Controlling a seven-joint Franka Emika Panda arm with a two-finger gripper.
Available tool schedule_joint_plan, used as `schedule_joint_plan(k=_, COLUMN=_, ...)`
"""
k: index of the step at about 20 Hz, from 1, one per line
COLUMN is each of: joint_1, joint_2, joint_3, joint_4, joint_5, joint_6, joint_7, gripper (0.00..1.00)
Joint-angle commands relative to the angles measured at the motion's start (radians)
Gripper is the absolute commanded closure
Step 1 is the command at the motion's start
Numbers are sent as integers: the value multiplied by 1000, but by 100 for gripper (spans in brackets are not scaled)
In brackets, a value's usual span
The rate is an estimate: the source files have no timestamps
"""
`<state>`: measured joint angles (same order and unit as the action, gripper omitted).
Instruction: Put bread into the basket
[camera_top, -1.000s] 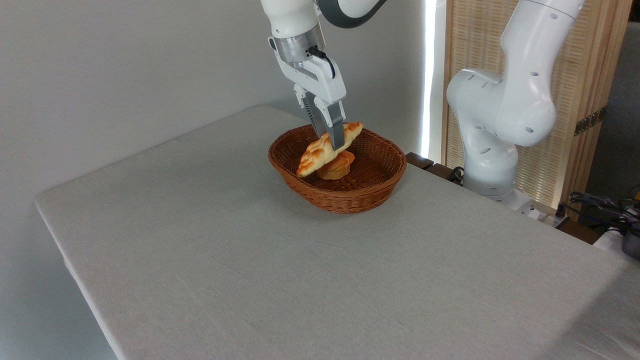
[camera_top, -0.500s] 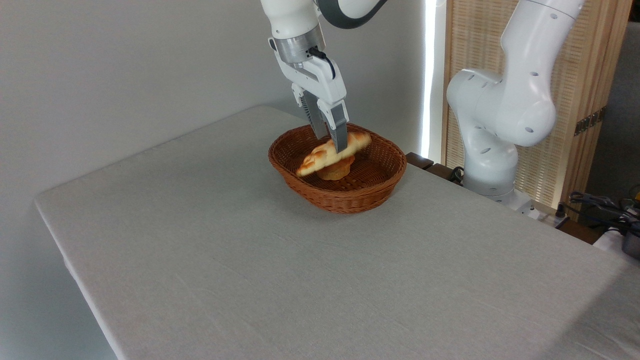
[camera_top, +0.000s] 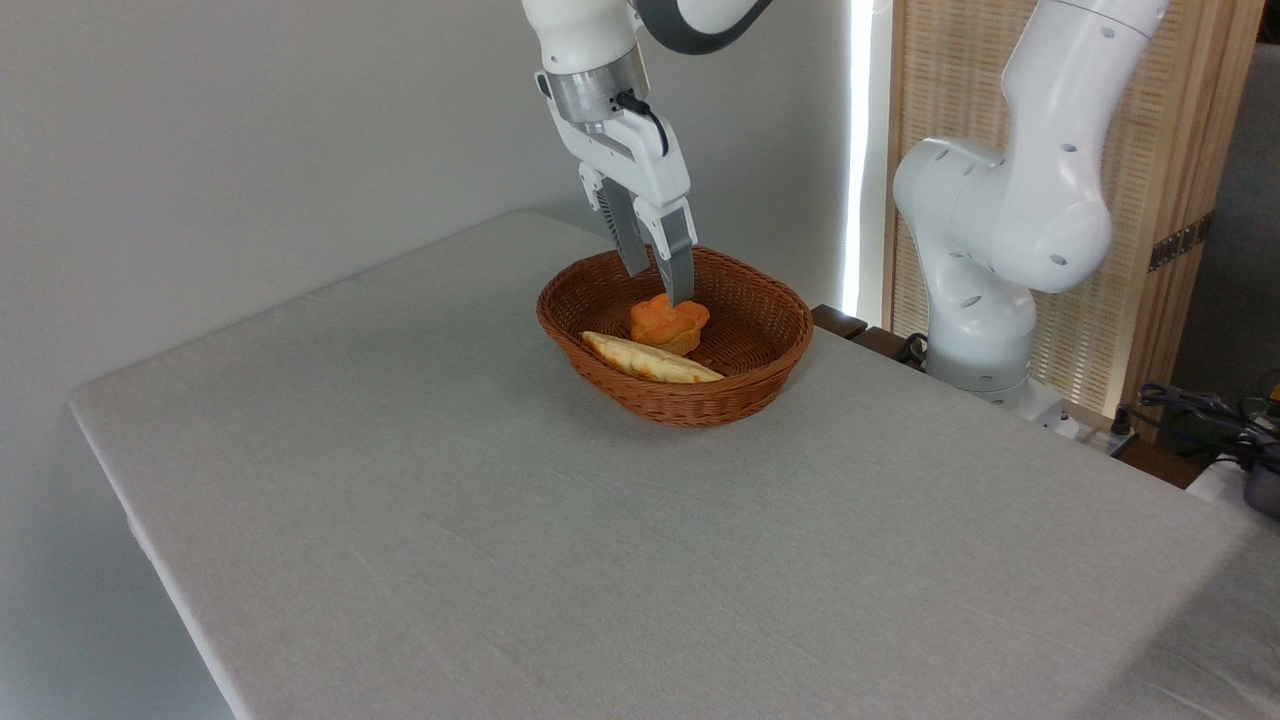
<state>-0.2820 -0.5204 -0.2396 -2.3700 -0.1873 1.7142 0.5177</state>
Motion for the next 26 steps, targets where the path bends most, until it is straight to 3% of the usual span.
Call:
schedule_joint_plan(k=1, joint_1=-6, joint_2=16, joint_3=63, joint_4=87, joint_5=60, joint_6=-10, joint_7=25, gripper=0)
schedule_joint_plan(k=4, joint_1=13, joint_2=52, joint_3=105, joint_4=200, joint_5=77, joint_6=-39, joint_7=50, gripper=0)
schedule_joint_plan(k=8, joint_1=84, joint_2=167, joint_3=163, joint_4=415, joint_5=88, joint_6=-67, joint_7=91, gripper=0)
schedule_joint_plan(k=13, joint_1=182, joint_2=339, joint_3=166, joint_4=639, joint_5=88, joint_6=-67, joint_7=97, gripper=0)
schedule_joint_plan(k=16, joint_1=198, joint_2=407, joint_3=166, joint_4=725, joint_5=88, joint_6=-83, joint_7=94, gripper=0)
schedule_joint_plan(k=23, joint_1=198, joint_2=428, joint_3=181, joint_4=742, joint_5=91, joint_6=-88, joint_7=90, gripper=0)
schedule_joint_plan(k=26, joint_1=198, joint_2=465, joint_3=190, joint_4=801, joint_5=138, joint_6=-129, joint_7=91, gripper=0)
